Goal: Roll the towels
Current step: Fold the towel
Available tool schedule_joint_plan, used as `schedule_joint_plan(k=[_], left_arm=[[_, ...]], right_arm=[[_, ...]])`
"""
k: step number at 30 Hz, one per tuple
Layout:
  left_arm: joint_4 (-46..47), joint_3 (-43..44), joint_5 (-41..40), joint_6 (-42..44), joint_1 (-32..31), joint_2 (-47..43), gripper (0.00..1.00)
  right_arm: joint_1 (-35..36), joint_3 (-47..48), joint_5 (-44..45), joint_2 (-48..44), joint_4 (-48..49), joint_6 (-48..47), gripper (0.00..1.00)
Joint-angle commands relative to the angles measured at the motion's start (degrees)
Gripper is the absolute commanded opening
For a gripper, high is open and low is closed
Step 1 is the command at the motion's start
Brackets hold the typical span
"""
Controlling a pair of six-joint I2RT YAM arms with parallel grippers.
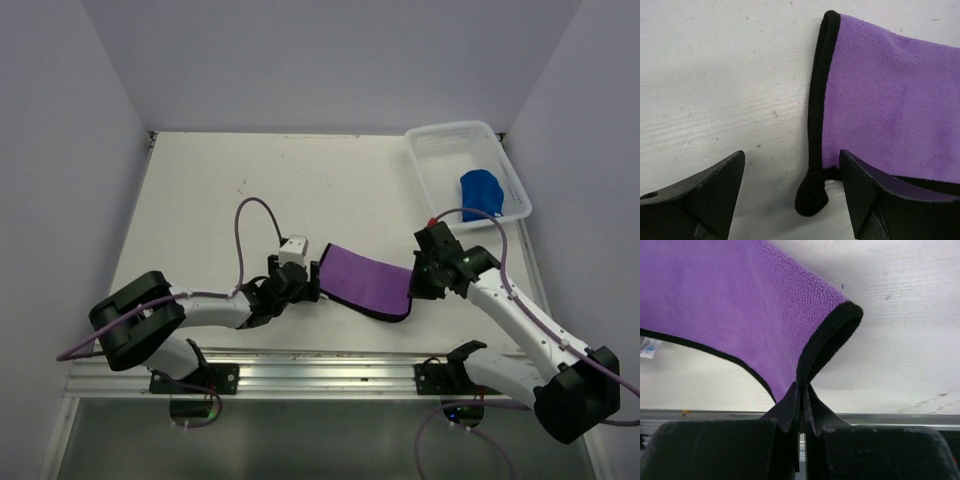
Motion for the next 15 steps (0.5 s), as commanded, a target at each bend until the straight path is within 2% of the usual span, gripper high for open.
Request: schedule_joint_plan(k=[1, 9, 15], left_arm=[[6.9, 2.4, 1.0, 1.7, 0.3, 1.4, 0.8], [8.0, 3.1, 2.0, 2.2, 0.4, 4.6, 0.79], [10.1, 2.0, 1.8, 3.6, 0.5, 4.6, 0.77]], right_arm=[[-0.3, 5.1, -1.0, 1.2, -1.9, -2.3, 0.0], [1.7, 14.4, -3.6, 13.5, 6.8, -3.1, 0.0], [5.3, 23.5, -5.1, 24.1, 9.3, -2.4, 0.0]])
